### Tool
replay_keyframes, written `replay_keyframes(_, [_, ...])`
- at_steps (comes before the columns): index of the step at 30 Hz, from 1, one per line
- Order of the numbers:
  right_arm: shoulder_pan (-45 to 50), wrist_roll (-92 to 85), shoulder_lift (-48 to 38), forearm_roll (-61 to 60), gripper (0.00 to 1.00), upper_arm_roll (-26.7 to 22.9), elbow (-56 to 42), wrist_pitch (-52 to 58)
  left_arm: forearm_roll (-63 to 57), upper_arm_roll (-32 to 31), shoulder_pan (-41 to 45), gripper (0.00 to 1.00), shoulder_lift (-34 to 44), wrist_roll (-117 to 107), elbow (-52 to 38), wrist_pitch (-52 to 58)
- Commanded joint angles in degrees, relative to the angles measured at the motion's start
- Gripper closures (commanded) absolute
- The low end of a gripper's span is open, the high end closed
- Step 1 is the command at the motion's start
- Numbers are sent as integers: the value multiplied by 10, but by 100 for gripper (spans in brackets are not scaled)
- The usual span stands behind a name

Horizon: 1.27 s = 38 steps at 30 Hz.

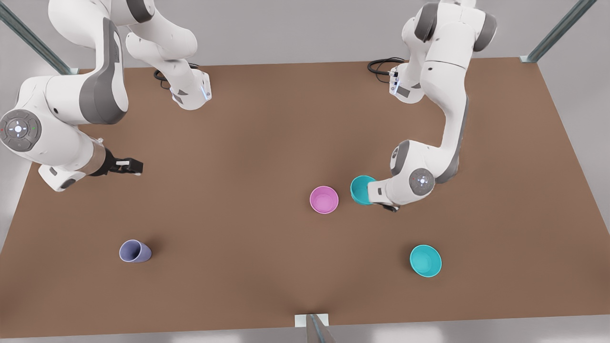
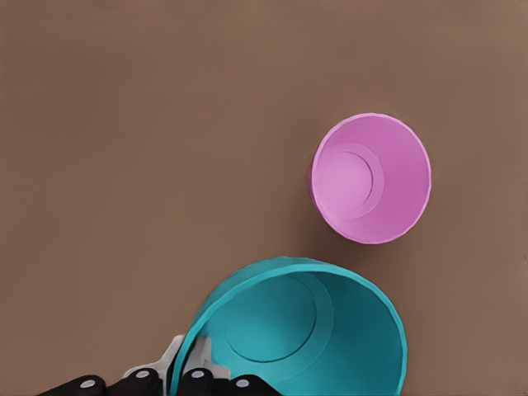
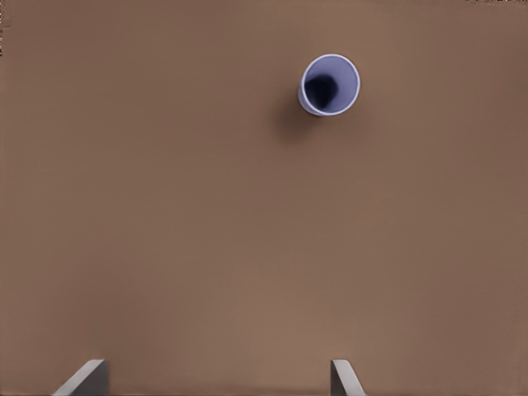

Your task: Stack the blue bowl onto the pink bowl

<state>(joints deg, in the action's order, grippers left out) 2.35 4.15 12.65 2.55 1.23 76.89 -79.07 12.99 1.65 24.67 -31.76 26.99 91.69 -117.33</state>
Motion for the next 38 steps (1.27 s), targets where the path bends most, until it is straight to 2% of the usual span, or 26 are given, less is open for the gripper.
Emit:
replay_keyframes(1, [-1, -78, 0, 0, 0, 0, 0, 1, 4, -9, 19, 79, -36, -520, -54, 54])
replay_keyframes(3, [-1, -78, 0, -1, 0, 0, 0, 1, 3, -9, 39, 79, -72, -561, -100, 54])
replay_keyframes(8, [-1, -78, 0, -3, 0, 0, 1, 1, 3, -10, 72, 79, -110, -566, -107, 39])
replay_keyframes(21, [0, -78, 3, -2, 0, 1, 1, 1, 4, -16, 72, 79, -116, -578, -116, 26])
replay_keyframes(22, [0, -77, 3, -2, 0, 1, 1, 1, 3, -16, 71, 11, -119, -570, -115, 26])
replay_keyframes(23, [0, -77, 4, -2, 0, 1, 1, 1, 1, -16, 71, 0, -119, -567, -115, 26])
replay_keyframes(25, [0, -77, 4, -1, 0, 1, -1, 1, -1, -16, 56, 0, -114, -548, -111, 46])
replay_keyframes(27, [0, -77, 5, -1, 0, 1, -2, 1, -33, -10, -17, 0, -27, -469, -115, 251])
replay_keyframes(28, [0, -77, 5, -1, 0, 1, -2, 1, -95, -9, -48, 0, 30, -459, -130, 339])
replay_keyframes(31, [0, -77, 5, -1, 0, 2, -2, 1, -130, -10, -97, 0, 76, -330, -206, 466])
replay_keyframes(32, [0, -77, 5, -1, 0, 2, -2, 1, -151, -13, -100, 0, 96, -274, -211, 477])
replay_keyframes(33, [0, -77, 5, -2, 0, 2, -2, 1, -151, -11, -99, 0, 100, -270, -258, 532])
replay_keyframes(34, [0, -77, 5, -2, 0, 2, -2, 1, -141, -13, -114, 0, 133, -269, -250, 522])
replay_keyframes(35, [0, -77, 5, -2, 0, 2, -2, 1, -118, -35, -153, 0, 194, -268, -150, 451])
replay_keyframes(36, [0, -78, 5, -2, 0, 2, -1, 1, -122, -35, -152, 0, 214, -269, -119, 434])
replay_keyframes(38, [0, -77, 5, -2, 0, 2, -1, 1, -122, -35, -150, 0, 213, -271, -121, 434])
